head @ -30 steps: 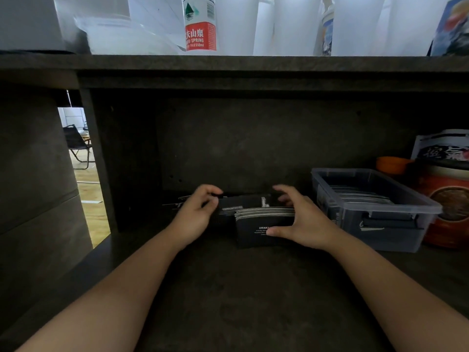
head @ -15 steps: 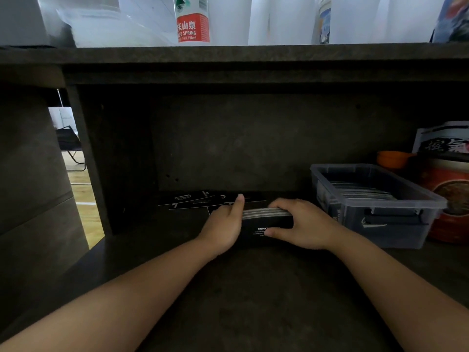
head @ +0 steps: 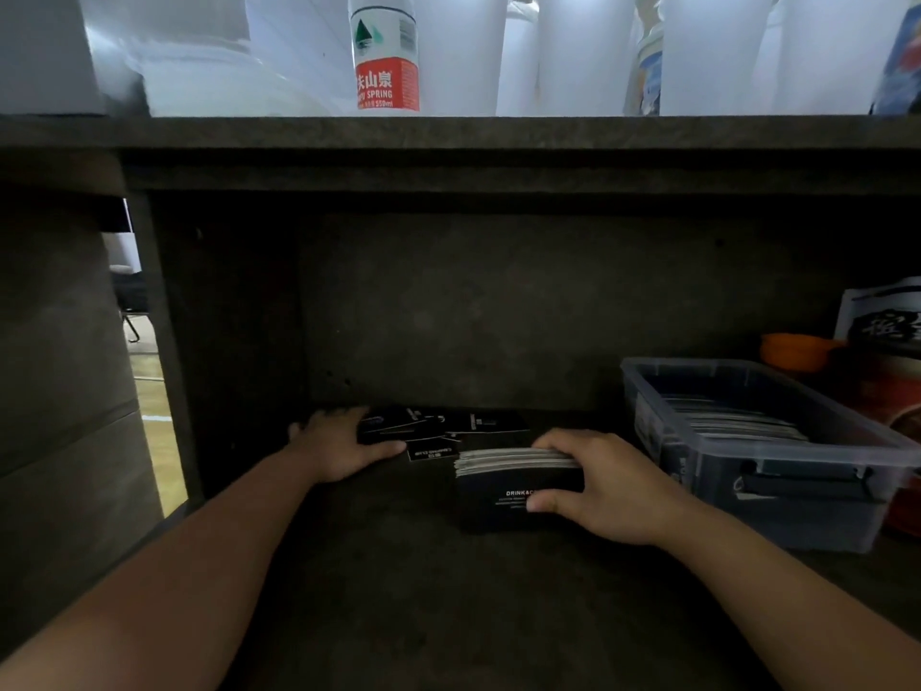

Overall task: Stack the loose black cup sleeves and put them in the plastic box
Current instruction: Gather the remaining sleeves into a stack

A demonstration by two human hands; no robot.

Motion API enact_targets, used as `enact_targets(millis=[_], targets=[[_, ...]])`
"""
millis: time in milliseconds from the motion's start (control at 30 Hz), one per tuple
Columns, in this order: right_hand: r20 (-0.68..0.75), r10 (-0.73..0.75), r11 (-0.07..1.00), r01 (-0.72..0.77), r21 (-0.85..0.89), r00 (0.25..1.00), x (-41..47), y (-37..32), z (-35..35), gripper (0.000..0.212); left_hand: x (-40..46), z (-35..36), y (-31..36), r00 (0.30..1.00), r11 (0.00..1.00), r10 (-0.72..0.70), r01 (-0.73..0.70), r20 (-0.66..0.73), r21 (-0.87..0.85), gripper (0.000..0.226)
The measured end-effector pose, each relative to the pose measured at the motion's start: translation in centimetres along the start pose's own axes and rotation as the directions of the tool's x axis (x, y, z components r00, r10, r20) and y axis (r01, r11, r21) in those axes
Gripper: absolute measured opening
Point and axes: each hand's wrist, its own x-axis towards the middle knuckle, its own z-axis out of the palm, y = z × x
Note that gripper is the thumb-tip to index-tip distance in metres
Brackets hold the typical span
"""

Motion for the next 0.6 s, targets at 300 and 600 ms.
enact_targets(millis=[300, 600], targets=[[-0.015, -0.027, 1.0, 0.027, 0.007, 1.0, 0.3, 0.4, 0.1, 0.042, 0.2, -0.4, -0.4, 0.992, 0.991, 0.124, -0.122, 0.021, -0.052, 0.097], [-0.029, -0.029, 0.999, 0.03, 0.017, 0.999, 0.0, 0.1, 0.1, 0.043, -0.8, -2.4, 2.0, 0.863, 0.889, 0.408, -0.302, -0.297, 0.344, 0.021]])
